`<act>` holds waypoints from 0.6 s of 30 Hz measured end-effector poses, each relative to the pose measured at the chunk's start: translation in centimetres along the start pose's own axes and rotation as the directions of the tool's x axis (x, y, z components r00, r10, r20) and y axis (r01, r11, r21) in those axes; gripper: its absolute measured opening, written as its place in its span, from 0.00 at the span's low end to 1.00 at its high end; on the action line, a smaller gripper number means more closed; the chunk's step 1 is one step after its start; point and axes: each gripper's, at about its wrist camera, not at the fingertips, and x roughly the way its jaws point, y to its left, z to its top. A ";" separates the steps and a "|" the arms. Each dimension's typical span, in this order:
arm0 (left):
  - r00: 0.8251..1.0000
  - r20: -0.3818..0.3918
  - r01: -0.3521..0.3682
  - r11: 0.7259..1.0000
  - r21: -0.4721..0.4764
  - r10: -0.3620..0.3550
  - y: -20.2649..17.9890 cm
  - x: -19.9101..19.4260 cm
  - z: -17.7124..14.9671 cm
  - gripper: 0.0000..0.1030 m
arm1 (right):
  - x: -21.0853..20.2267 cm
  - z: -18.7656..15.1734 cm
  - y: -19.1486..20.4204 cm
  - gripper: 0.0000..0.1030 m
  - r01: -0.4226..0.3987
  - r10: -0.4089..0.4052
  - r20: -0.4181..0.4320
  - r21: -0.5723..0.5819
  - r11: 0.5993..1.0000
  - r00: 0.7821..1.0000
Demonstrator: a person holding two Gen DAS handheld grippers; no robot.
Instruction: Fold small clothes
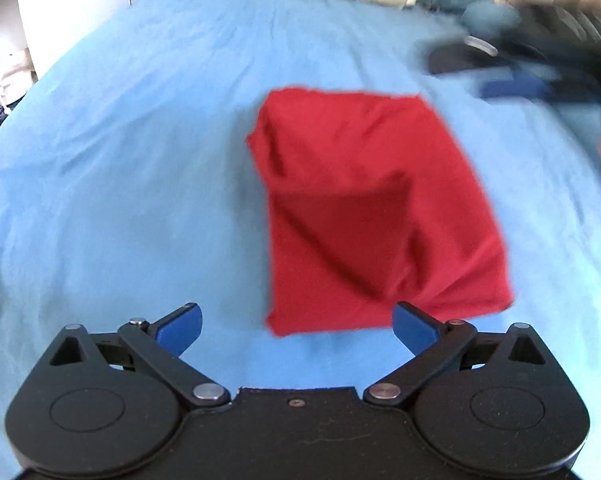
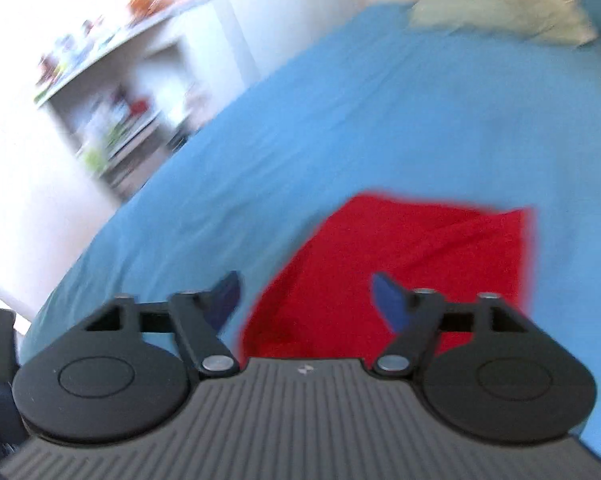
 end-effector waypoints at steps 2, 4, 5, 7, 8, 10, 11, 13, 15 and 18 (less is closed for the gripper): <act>1.000 0.009 0.018 1.000 -0.012 -0.017 -1.0 -0.2 0.6 1.00 | -2.7 -0.9 -1.8 0.99 0.091 -0.091 0.030 0.008 0.996 0.995; 0.999 0.010 0.031 0.999 -0.030 -0.031 -2.1 0.2 1.2 1.00 | -4.3 -3.1 -3.7 0.99 0.182 -0.182 0.000 -0.003 0.983 0.983; 0.999 0.011 0.032 0.999 -0.040 -0.031 -2.3 0.6 1.6 1.00 | -4.6 -4.4 -4.4 0.99 0.209 -0.209 -0.019 -0.011 0.978 0.978; 1.000 0.013 0.022 0.998 -0.058 -0.021 -2.9 1.3 2.1 1.00 | -4.4 -7.7 -5.1 0.99 0.252 -0.254 -0.073 -0.033 0.967 0.964; 1.000 0.017 0.014 0.998 -0.065 -0.013 -3.2 1.8 2.2 0.99 | -4.4 -9.2 -5.4 0.98 0.257 -0.259 -0.094 -0.039 0.966 0.961; 1.000 0.026 0.000 0.997 -0.077 0.002 -3.4 2.5 2.5 0.99 | -4.1 -11.8 -5.6 0.98 0.259 -0.262 -0.124 -0.039 0.965 0.957; 1.000 0.028 0.000 0.997 -0.083 0.003 -2.9 2.8 2.7 0.99 | -3.8 -12.9 -5.4 0.98 0.254 -0.255 -0.133 -0.023 0.967 0.958; 0.999 0.037 -0.003 0.995 -0.097 0.007 -2.6 3.2 2.5 0.99 | -2.5 -14.3 -4.6 0.97 0.240 -0.237 -0.141 0.004 0.971 0.961; 0.999 0.042 -0.014 0.995 -0.103 0.018 -2.5 3.6 2.7 0.99 | -1.5 -15.1 -4.5 0.97 0.265 -0.262 -0.137 0.005 0.964 0.955; 0.998 0.045 -0.030 0.994 -0.107 0.035 -2.5 3.9 3.0 0.99 | -0.5 -16.0 -4.3 0.96 0.332 -0.328 -0.115 0.021 0.943 0.938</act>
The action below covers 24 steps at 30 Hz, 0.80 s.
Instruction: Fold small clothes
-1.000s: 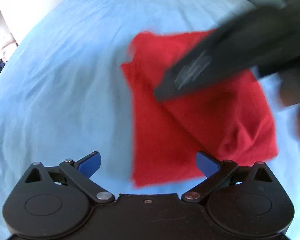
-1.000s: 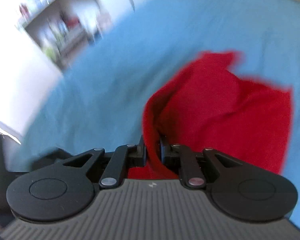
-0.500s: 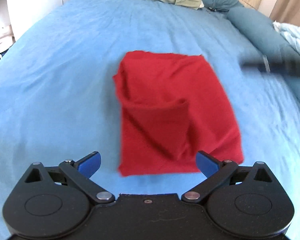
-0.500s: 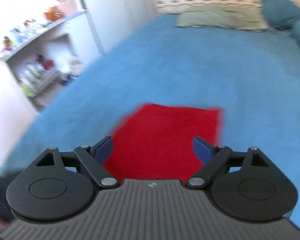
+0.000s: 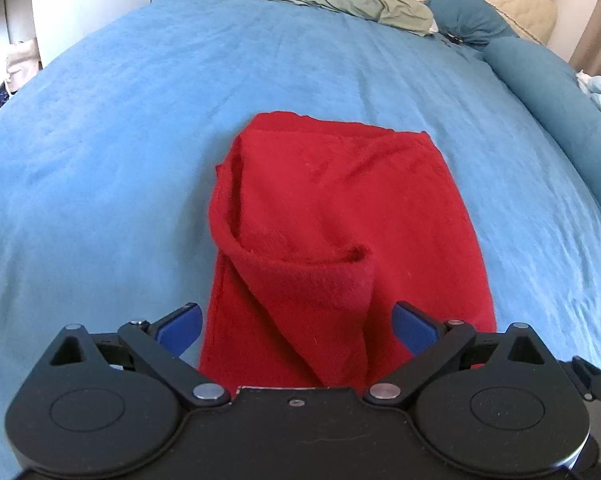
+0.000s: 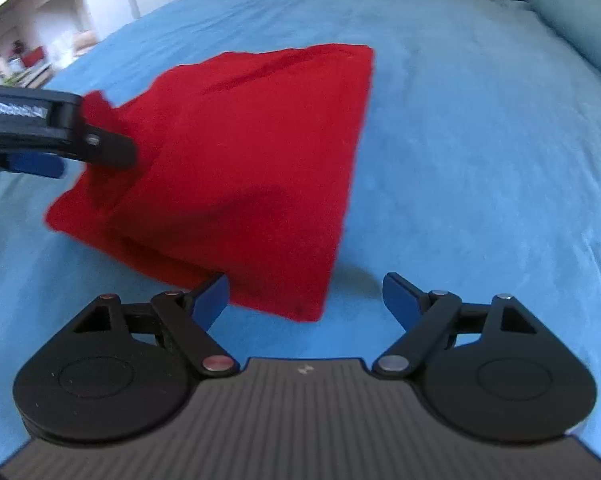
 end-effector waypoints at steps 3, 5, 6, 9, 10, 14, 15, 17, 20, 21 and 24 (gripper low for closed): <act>1.000 0.004 -0.031 1.000 0.000 0.031 0.0 0.6 0.4 0.99 | 0.8 -0.6 0.7 0.96 0.065 -0.065 0.018 -0.015 0.998 0.998; 0.997 0.007 -0.073 0.997 0.006 0.073 0.6 0.7 0.3 0.99 | 0.8 -1.9 1.2 0.96 0.080 -0.077 0.056 -0.050 0.996 0.995; 0.995 0.003 -0.102 0.995 0.004 0.101 1.1 0.7 0.0 0.99 | 1.1 -2.2 1.8 0.96 0.093 -0.087 0.076 -0.086 0.992 0.993; 0.987 -0.029 -0.160 0.986 -0.040 0.158 3.5 0.8 -0.9 0.99 | 0.2 -2.5 2.2 0.95 0.172 -0.152 0.140 -0.145 0.974 0.978; 0.984 -0.047 -0.174 0.983 -0.062 0.171 4.5 0.8 -1.6 0.99 | -0.1 -2.4 1.6 0.95 0.208 -0.189 0.154 -0.119 0.971 0.970; 0.983 -0.104 -0.163 0.978 -0.131 0.150 7.2 1.0 -4.2 1.00 | -0.3 -2.6 -2.4 0.99 0.176 -0.181 0.101 0.058 0.983 0.978; 0.983 -0.098 -0.166 0.979 -0.114 0.155 7.1 1.0 -4.5 1.00 | 0.0 -2.9 -2.6 0.99 0.167 -0.172 0.088 0.060 0.984 0.981; 0.979 -0.098 -0.184 0.981 -0.068 0.177 6.4 1.0 -4.7 1.00 | 0.2 -3.0 -2.4 0.99 0.163 -0.166 0.081 0.040 0.986 0.983; 0.979 -0.101 -0.182 0.982 -0.044 0.177 5.9 0.3 -4.2 0.99 | -0.3 -2.5 -2.5 0.99 0.114 -0.116 0.066 0.028 0.993 0.991; 0.981 -0.091 -0.174 0.984 -0.040 0.170 5.9 -0.3 -3.9 0.98 | -0.9 -2.3 -2.7 0.99 0.090 -0.091 0.056 0.014 0.996 0.994; 0.991 -0.022 -0.135 0.991 0.009 0.135 5.3 -3.3 -1.8 0.98 | -3.0 -1.9 -3.1 1.00 0.024 -0.023 0.017 -0.037 0.999 1.000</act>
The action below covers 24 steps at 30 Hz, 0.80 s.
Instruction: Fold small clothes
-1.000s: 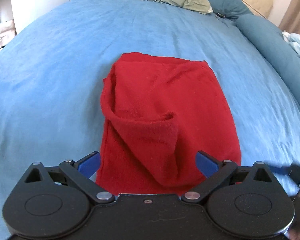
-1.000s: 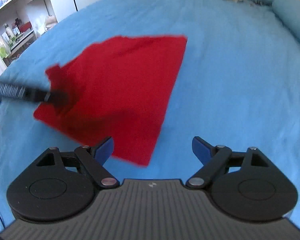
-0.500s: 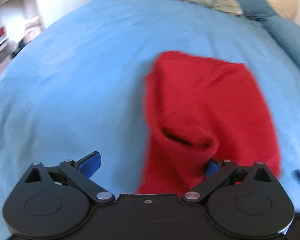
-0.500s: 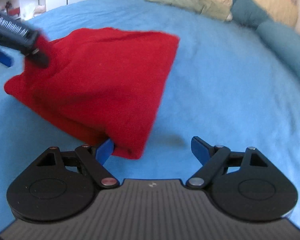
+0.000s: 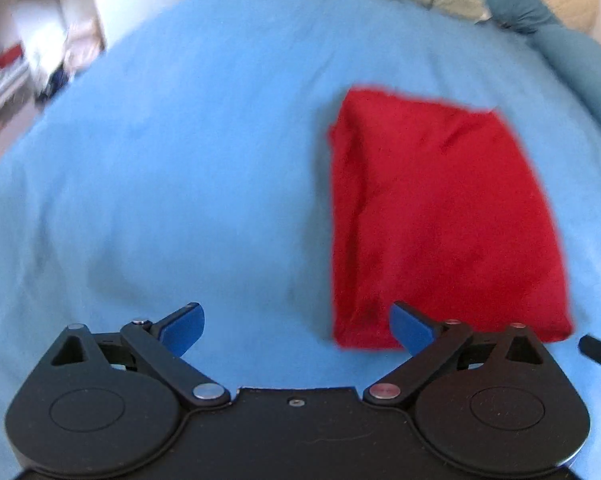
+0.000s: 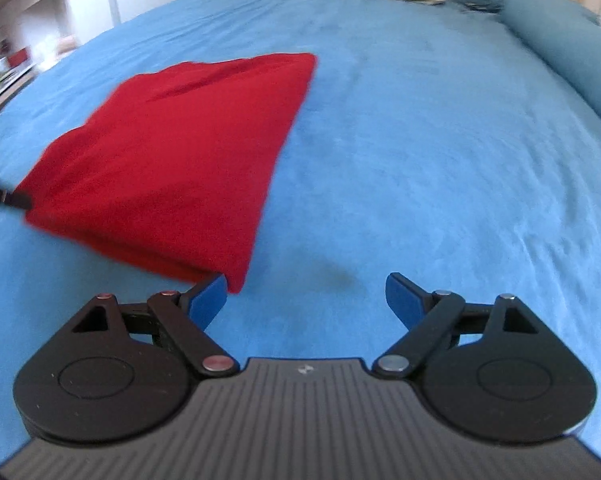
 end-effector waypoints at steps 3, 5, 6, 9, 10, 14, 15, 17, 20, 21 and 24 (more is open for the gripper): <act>0.996 0.032 0.077 0.993 0.088 -0.080 -0.1 -1.7 2.5 1.00 | -2.0 1.9 -2.1 1.00 -0.107 0.108 -0.030 0.035 0.994 0.994; 0.992 0.019 0.121 0.984 0.129 -0.124 -0.2 -1.4 4.2 1.00 | -2.6 3.5 -3.4 1.00 -0.170 0.173 -0.032 0.083 0.982 0.984; 0.988 -0.006 0.154 0.979 0.131 -0.154 -0.2 -0.6 5.3 1.00 | -2.6 4.7 -4.1 1.00 -0.195 0.200 -0.031 0.113 0.974 0.979; 0.973 -0.069 0.226 0.971 0.078 -0.221 0.0 2.5 7.4 1.00 | -0.8 7.7 -5.0 1.00 -0.201 0.218 -0.073 0.192 0.961 0.973; 0.971 -0.085 0.229 0.972 0.058 -0.224 0.1 3.8 8.0 1.00 | 0.1 8.4 -5.1 1.00 -0.214 0.237 -0.088 0.218 0.952 0.968; 0.964 -0.102 0.248 0.968 0.029 -0.244 0.0 7.0 9.0 0.95 | 4.3 10.0 -4.6 1.00 -0.269 0.321 -0.131 0.310 0.912 0.938; 0.961 -0.109 0.260 0.965 0.027 -0.255 -0.2 7.7 9.1 0.92 | 5.5 10.3 -4.6 1.00 -0.277 0.337 -0.137 0.333 0.901 0.931; 0.949 -0.133 0.291 0.957 0.025 -0.285 -0.6 8.9 9.2 0.86 | 7.3 10.6 -4.3 1.00 -0.288 0.359 -0.137 0.372 0.882 0.923; 0.944 -0.157 0.299 0.954 0.034 -0.290 -1.5 10.0 8.6 0.79 | 9.8 11.3 -3.9 1.00 -0.314 0.396 -0.131 0.411 0.856 0.909; 0.944 -0.148 0.303 0.952 0.035 -0.295 -1.6 10.3 8.6 0.79 | 10.4 11.4 -3.6 0.91 -0.323 0.408 -0.130 0.418 0.849 0.904; 0.940 -0.134 0.318 0.948 0.017 -0.313 -2.0 10.9 8.7 0.74 | 11.7 11.7 -3.2 0.80 -0.343 0.440 -0.144 0.434 0.833 0.886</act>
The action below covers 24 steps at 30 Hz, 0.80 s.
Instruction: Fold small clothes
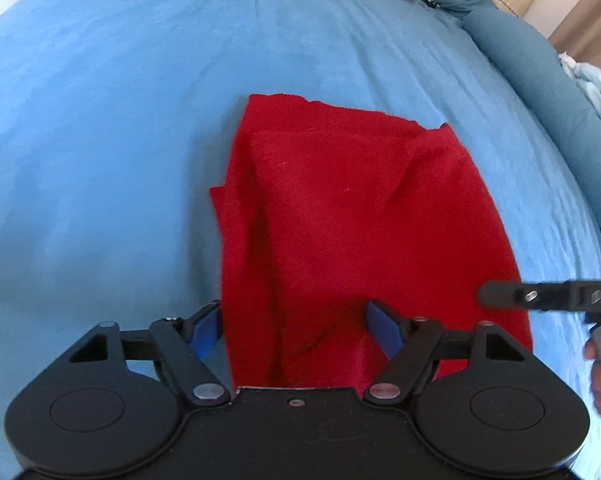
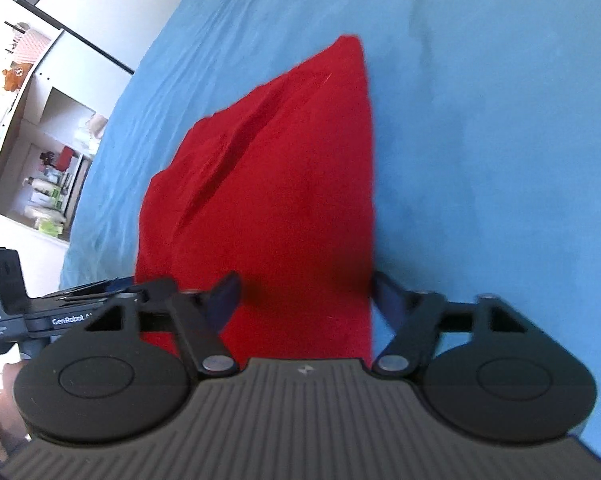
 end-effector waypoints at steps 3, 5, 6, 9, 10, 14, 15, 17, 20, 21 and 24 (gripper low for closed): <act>1.000 -0.001 0.003 1.000 -0.011 -0.003 -0.6 0.3 0.1 0.61 | 0.8 0.0 0.4 0.79 0.014 -0.014 0.006 -0.009 1.000 1.000; 1.000 0.000 0.005 1.000 -0.003 -0.005 -1.1 0.1 0.1 0.50 | 1.2 0.2 0.7 0.72 0.021 -0.020 0.014 -0.012 1.000 1.000; 1.000 0.000 0.007 1.000 0.001 -0.007 -1.3 0.0 0.1 0.43 | 0.9 0.0 0.7 0.61 0.028 -0.028 0.018 -0.013 1.000 0.999; 1.000 0.010 -0.025 0.999 0.029 0.024 -2.5 -0.6 0.1 0.30 | 0.5 -0.1 1.3 0.43 0.034 -0.033 0.045 -0.022 0.999 0.998; 0.999 0.014 -0.034 0.999 0.034 0.034 -2.9 -0.9 0.1 0.28 | 0.2 -0.2 1.5 0.42 0.039 -0.037 0.056 -0.027 0.999 0.998; 0.998 0.056 -0.036 0.999 0.020 0.035 -4.5 -2.5 -0.2 0.25 | -1.6 -0.4 3.3 0.39 0.038 -0.030 0.107 -0.069 0.997 0.994; 0.998 0.062 -0.023 1.000 0.012 0.022 -4.9 -3.1 -0.6 0.24 | -2.6 -0.5 3.7 0.39 0.021 -0.012 0.119 -0.077 0.997 0.993; 0.997 0.079 -0.003 1.000 0.002 0.002 -6.7 -4.8 -1.7 0.24 | -4.9 -1.0 4.3 0.39 0.001 0.011 0.138 -0.088 0.996 0.990; 0.996 0.084 0.018 1.000 0.021 -0.020 -9.6 -6.8 -4.2 0.24 | -8.8 -2.6 4.2 0.39 0.001 0.013 0.142 -0.098 0.995 0.990; 0.996 0.081 0.034 0.999 0.024 -0.036 -10.8 -7.5 -5.4 0.24 | -10.5 -3.6 3.8 0.39 0.008 0.006 0.143 -0.099 0.995 0.990; 0.997 0.066 0.045 0.998 0.046 -0.048 -14.5 -8.6 -9.0 0.24 | -14.5 -6.6 2.5 0.39 0.022 -0.013 0.136 -0.070 0.997 0.991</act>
